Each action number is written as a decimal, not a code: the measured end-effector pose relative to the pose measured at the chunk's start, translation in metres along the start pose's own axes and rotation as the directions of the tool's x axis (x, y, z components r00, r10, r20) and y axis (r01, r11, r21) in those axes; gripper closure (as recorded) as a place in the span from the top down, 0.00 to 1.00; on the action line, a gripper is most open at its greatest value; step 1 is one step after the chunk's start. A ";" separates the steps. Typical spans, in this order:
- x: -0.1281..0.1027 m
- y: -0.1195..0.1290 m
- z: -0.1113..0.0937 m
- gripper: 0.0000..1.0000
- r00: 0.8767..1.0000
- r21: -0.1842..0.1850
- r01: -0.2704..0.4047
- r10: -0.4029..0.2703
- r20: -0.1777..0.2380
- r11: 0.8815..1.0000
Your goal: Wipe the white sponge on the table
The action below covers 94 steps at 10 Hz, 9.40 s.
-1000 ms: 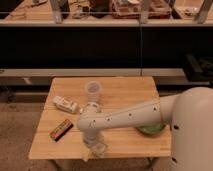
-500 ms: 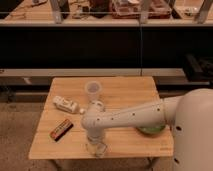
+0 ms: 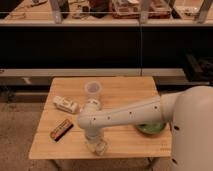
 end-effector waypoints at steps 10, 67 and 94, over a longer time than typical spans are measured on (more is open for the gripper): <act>0.083 0.058 0.009 0.00 0.988 0.106 -0.049 0.064 -0.142 0.993; -0.008 0.136 0.019 0.00 0.984 0.032 -0.153 0.155 -0.084 0.988; -0.045 0.082 0.038 0.00 0.996 0.054 -0.086 0.088 -0.032 0.995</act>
